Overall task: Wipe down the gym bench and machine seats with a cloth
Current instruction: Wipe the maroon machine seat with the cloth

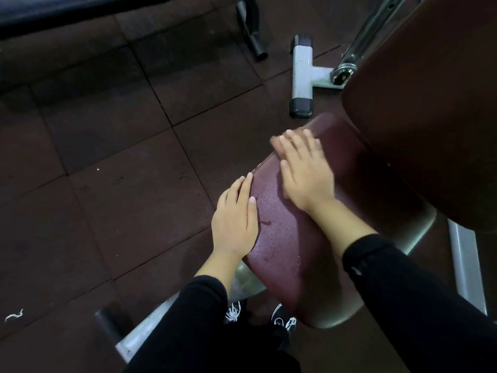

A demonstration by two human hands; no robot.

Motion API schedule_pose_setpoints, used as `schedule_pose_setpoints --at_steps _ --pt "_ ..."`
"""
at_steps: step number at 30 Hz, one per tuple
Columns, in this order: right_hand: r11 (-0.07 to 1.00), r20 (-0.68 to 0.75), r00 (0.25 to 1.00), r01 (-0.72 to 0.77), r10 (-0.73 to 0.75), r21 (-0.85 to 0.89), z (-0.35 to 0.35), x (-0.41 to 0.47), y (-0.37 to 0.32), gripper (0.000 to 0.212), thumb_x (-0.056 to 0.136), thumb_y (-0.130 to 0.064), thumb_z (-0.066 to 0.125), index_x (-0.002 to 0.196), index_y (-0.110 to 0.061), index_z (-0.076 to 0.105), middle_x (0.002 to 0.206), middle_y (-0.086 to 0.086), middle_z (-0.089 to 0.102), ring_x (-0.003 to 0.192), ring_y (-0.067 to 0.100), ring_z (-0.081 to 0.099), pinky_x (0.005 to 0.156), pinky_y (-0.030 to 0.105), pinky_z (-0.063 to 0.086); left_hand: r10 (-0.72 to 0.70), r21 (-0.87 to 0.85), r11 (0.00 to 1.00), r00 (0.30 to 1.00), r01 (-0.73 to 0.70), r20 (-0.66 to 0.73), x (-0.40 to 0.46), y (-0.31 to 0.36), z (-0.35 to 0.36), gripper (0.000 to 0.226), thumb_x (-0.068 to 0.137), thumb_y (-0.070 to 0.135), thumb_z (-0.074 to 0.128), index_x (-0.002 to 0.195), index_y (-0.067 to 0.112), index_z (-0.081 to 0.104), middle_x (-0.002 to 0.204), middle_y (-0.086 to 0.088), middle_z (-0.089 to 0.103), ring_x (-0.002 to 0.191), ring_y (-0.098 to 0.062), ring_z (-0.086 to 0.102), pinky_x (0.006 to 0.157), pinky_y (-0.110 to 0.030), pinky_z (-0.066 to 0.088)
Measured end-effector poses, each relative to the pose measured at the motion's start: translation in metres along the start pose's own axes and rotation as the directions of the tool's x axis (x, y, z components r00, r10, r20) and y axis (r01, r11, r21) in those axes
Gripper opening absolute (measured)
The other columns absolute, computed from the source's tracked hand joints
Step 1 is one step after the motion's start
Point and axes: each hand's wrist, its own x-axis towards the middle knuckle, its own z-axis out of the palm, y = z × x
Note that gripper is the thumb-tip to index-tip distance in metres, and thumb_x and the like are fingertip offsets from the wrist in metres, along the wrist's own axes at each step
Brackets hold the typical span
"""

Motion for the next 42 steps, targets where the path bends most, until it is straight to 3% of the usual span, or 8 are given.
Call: schedule_pose_setpoints --at_steps 7,11,15,21,25,28,33,42 --pt "0.964 0.037 0.964 0.261 -0.263 0.050 0.002 -0.068 0.006 0.052 0.094 -0.027 0.031 0.145 -0.018 0.033 0.152 0.000 0.031 0.142 0.026 0.022 0.116 0.040 0.017 0.005 0.000 1.000 1.000 -0.005 0.014 -0.001 0.000 0.000 0.056 0.098 0.039 0.019 0.148 0.022 0.037 0.147 0.002 0.043 0.126 -0.021 0.044 0.098 -0.036 0.043" --pt "0.992 0.049 0.992 0.118 -0.120 0.039 -0.006 -0.053 0.050 0.054 0.093 -0.030 0.026 0.146 -0.020 0.029 0.154 0.001 0.028 0.144 0.026 0.018 0.117 0.042 0.014 -0.005 -0.002 1.000 1.000 0.005 0.002 -0.001 0.000 -0.001 0.057 0.097 0.040 0.017 0.149 0.023 0.036 0.147 0.003 0.043 0.127 -0.020 0.043 0.095 -0.037 0.044" --pt "0.998 0.021 0.999 -0.045 0.044 0.046 -0.006 -0.008 0.024 0.063 0.087 -0.033 0.018 0.147 -0.017 0.029 0.155 0.003 0.023 0.144 0.030 0.014 0.117 0.040 0.007 0.013 -0.003 1.000 1.000 -0.013 -0.016 -0.001 -0.001 0.000 0.056 0.098 0.038 0.018 0.149 0.024 0.037 0.147 0.002 0.043 0.126 -0.021 0.044 0.096 -0.035 0.043" --pt "0.983 0.010 0.988 0.153 -0.155 0.098 0.002 -0.061 -0.004 0.053 0.094 -0.025 0.028 0.146 -0.019 0.032 0.154 0.001 0.027 0.143 0.029 0.018 0.117 0.043 0.015 0.049 -0.015 0.999 0.999 -0.049 0.008 0.000 -0.004 0.000 0.058 0.098 0.040 0.017 0.149 0.020 0.037 0.149 -0.001 0.041 0.128 -0.024 0.043 0.103 -0.034 0.037" --pt "0.988 -0.015 0.997 0.080 -0.078 0.133 0.004 -0.130 0.018 0.053 0.093 -0.024 0.034 0.145 -0.019 0.033 0.154 -0.001 0.026 0.145 0.023 0.016 0.117 0.043 0.017 0.084 0.029 0.996 0.996 -0.084 0.008 -0.001 -0.002 -0.001 0.057 0.099 0.037 0.020 0.148 0.015 0.037 0.153 -0.003 0.036 0.134 -0.024 0.036 0.108 -0.041 0.035" --pt "0.989 -0.008 1.000 0.014 -0.013 0.146 0.005 -0.169 0.030 0.054 0.091 -0.025 0.035 0.145 -0.019 0.034 0.153 -0.001 0.028 0.144 0.024 0.018 0.116 0.045 0.018 0.152 0.106 0.983 0.988 -0.150 -0.011 -0.004 0.001 -0.002 0.052 0.100 0.034 0.025 0.147 0.017 0.039 0.156 -0.003 0.031 0.142 -0.020 0.026 0.113 -0.052 0.021" --pt "0.981 -0.023 0.998 -0.054 0.059 0.184 0.010 -0.215 0.030 0.053 0.092 -0.027 0.036 0.144 -0.019 0.034 0.152 0.000 0.030 0.144 0.025 0.019 0.117 0.044 0.017 0.337 0.209 0.915 0.939 -0.344 0.068 -0.023 -0.007 0.001 0.049 0.100 0.034 0.029 0.147 0.024 0.039 0.156 0.000 0.031 0.144 -0.017 0.024 0.115 -0.056 0.017" --pt "0.976 -0.088 0.984 -0.141 0.157 0.163 0.013 -0.199 -0.011 0.051 0.091 -0.030 0.040 0.142 -0.028 0.039 0.151 -0.003 0.034 0.141 0.029 0.025 0.115 0.046 0.021 0.355 0.235 0.901 0.931 -0.365 0.084 -0.025 -0.014 0.003 0.049 0.101 0.035 0.025 0.148 0.026 0.036 0.157 0.001 0.029 0.144 -0.018 0.026 0.115 -0.051 0.016"
